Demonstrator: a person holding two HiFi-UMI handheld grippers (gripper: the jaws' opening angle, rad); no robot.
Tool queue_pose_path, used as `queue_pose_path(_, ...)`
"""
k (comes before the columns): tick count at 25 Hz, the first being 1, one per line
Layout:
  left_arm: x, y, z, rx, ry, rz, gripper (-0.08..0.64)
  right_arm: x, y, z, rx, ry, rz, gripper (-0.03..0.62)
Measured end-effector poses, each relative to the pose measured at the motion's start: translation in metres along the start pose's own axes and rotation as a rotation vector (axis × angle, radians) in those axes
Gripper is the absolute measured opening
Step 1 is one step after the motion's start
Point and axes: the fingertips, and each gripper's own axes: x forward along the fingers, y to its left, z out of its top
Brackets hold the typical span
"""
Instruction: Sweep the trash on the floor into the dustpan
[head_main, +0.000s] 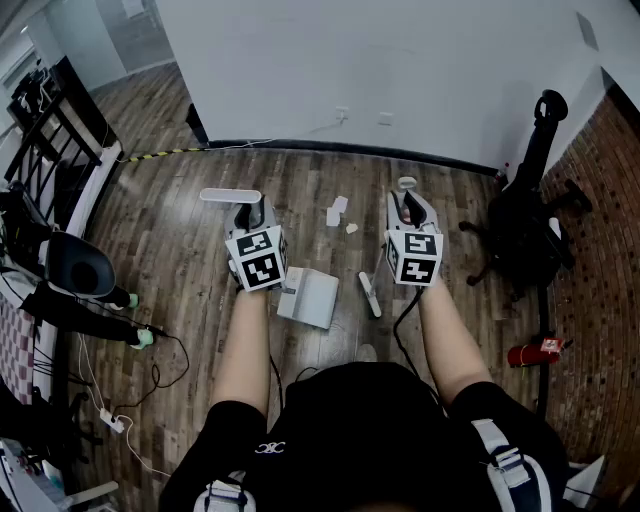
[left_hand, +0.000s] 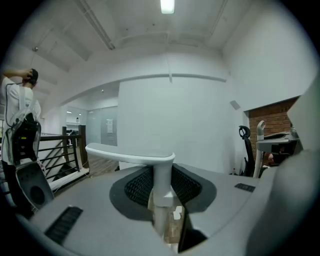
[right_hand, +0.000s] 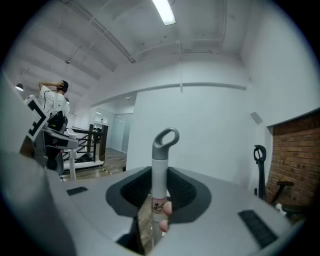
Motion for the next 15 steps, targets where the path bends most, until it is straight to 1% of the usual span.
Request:
queue_pose_path(5, 0.004, -0.028, -0.001, 0.009, 0.0, -0.042, 0.109, 0.001, -0.017, -0.001, 0.0, -0.003, -0.014, 0.103)
queue_pose_path(9, 0.012, -0.044, 0.003, 0.021, 0.003, -0.041, 0.109, 0.007, -0.032, -0.004, 0.011, -0.003, -0.002, 0.101)
queue_pose_path(15, 0.03, -0.067, 0.017, 0.053, 0.006, -0.031, 0.107, 0.021, -0.057, -0.006, 0.048, -0.016, 0.017, 0.101)
